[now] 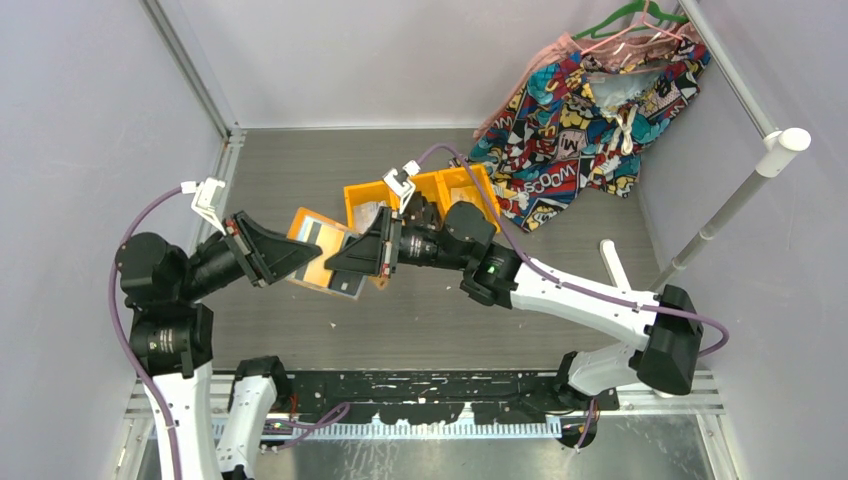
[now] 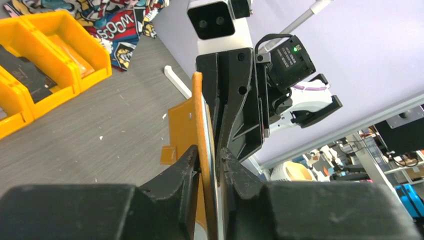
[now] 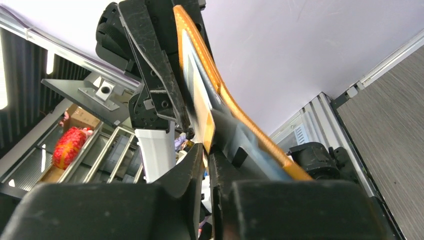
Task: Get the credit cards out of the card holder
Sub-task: Remove the credit card from the card holder.
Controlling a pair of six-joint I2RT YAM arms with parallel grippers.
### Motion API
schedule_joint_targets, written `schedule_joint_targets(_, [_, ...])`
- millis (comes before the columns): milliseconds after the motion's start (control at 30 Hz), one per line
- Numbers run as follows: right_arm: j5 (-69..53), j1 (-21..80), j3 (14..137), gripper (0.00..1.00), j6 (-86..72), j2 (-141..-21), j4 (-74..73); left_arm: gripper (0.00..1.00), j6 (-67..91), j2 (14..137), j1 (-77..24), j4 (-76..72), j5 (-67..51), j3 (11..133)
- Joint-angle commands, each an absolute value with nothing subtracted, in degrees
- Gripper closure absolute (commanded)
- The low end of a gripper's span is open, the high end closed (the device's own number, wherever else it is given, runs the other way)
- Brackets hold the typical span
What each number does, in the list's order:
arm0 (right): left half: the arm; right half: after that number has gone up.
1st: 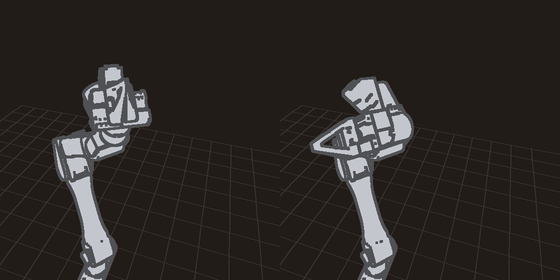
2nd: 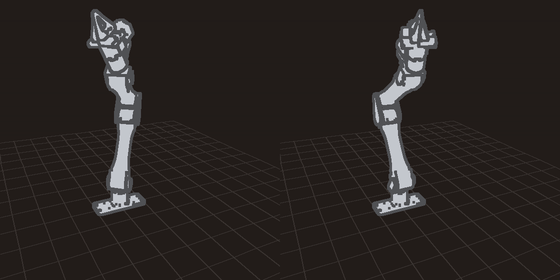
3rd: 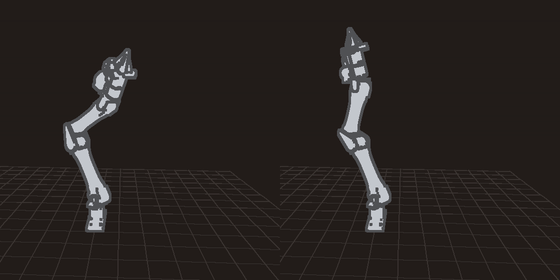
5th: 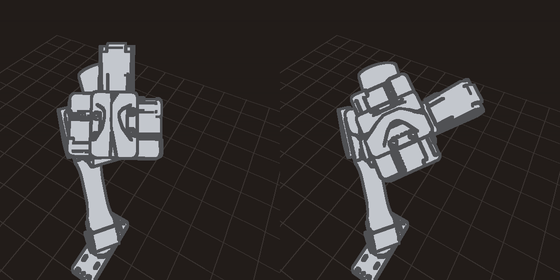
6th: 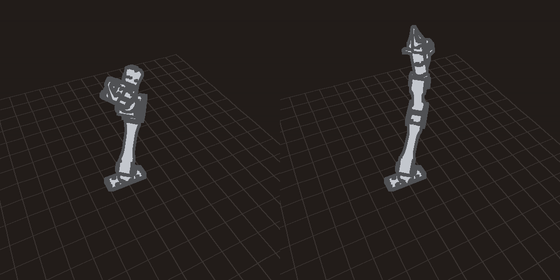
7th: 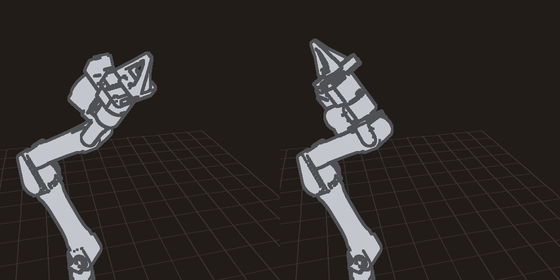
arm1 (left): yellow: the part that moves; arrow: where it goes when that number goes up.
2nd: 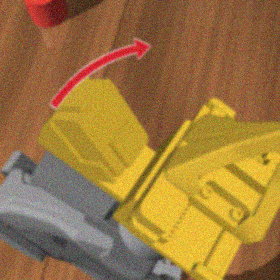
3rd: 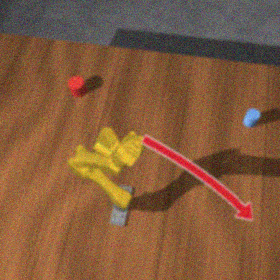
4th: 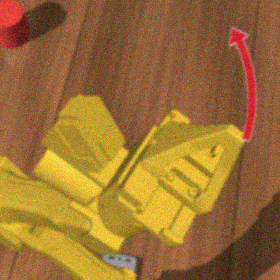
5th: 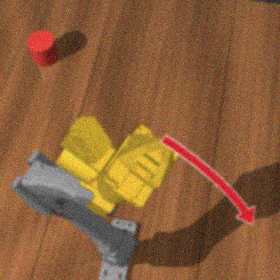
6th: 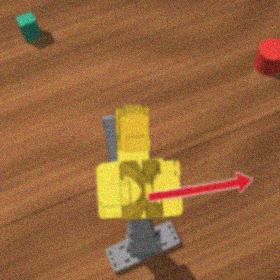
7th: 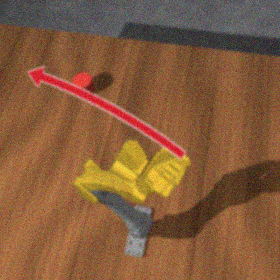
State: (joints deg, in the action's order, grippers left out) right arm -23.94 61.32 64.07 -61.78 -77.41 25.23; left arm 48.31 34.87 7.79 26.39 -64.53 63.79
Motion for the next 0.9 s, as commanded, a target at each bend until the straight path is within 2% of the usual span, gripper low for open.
schedule_joint_targets(0, [-23.63,61.0,64.29,0.88,-63.43,-76.54,33.26,0.73,50.41,34.92,7.83,24.08,-69.36,62.96])
schedule_joint_targets(133, [-23.65,60.3,61.87,0.96,-63.81,-74.99,34.91,0.61,53.4,35.9,7.83,21.96,-72.85,61.8])
schedule_joint_targets(200, [-23.64,59.91,60.4,0.99,-64.14,-74.09,35.53,0.6,54.48,36.21,7.86,20.63,-73.29,61.3])
schedule_joint_targets(400, [-23.98,59.18,57.34,0.99,-63.26,-71.6,33.94,0.78,58.81,36.6,7.88,15.82,-72.32,60.58])
schedule_joint_targets(600, [-23.65,58.97,54.61,0.99,-62.31,-69.27,32.98,0.8,60.38,36.88,7.84,14.16,-71.99,60.84])
schedule_joint_targets(800, [-24.3,58.92,53.49,0.99,-61.86,-67.86,31.88,0.99,60.38,37.12,7.84,14.16,-70.86,61.44])
schedule_joint_targets(867, [-24.24,58.92,53.1,0.99,-61.87,-67.42,32.11,1.0,60.31,37.19,7.85,14.18,-70.27,61.72])
